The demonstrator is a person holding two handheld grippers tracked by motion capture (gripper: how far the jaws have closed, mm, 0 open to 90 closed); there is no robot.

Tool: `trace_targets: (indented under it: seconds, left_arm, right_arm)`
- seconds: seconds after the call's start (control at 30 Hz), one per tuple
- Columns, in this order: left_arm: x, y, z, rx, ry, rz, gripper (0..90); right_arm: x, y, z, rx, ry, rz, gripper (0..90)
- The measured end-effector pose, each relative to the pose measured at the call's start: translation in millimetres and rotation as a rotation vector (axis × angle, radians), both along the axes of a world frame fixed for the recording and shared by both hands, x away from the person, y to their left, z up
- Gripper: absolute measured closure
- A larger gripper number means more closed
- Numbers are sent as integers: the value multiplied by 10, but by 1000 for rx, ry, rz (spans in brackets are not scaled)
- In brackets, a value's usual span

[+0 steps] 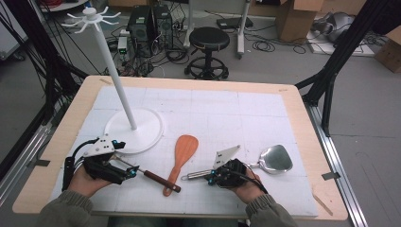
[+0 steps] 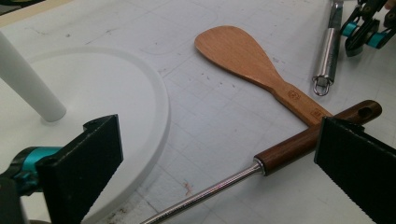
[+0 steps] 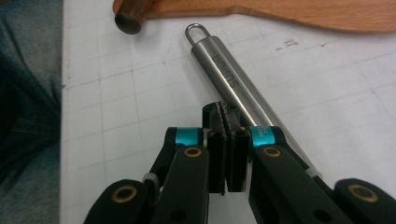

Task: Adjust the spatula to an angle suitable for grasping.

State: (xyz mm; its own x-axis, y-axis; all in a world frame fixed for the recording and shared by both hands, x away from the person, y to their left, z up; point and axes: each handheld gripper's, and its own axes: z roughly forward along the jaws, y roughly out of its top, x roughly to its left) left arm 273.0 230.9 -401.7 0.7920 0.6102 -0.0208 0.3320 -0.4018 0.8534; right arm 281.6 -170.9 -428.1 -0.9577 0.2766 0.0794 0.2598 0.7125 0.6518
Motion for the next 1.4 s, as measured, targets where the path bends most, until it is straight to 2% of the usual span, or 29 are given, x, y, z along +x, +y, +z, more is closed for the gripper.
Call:
trace_targets:
  seconds: [0.17,0.23,0.43,0.7,1.0,1.23,1.4]
  left_arm:
    - [-2,-4,0,2,0,-4,18]
    - [0,-3,1,4,-1,-3,17]
    - [0,-2,0,4,-1,-3,17]
    - [3,-2,-2,5,0,-4,17]
    - [5,-4,-4,4,1,-6,17]
    - [3,-7,-5,4,0,-5,17]
    - [1,-7,-3,8,0,-6,17]
  right_arm:
    - [34,-272,120,24,-11,-71,893]
    - [71,-377,160,18,-28,-101,893]
    - [239,-687,194,-48,-49,-207,893]
    - [434,-972,111,-112,-23,-324,893]
    - [517,-1107,31,-162,4,-364,893]
    - [453,-1180,33,-172,1,-391,895]
    - [412,-1209,28,-181,1,-385,896]
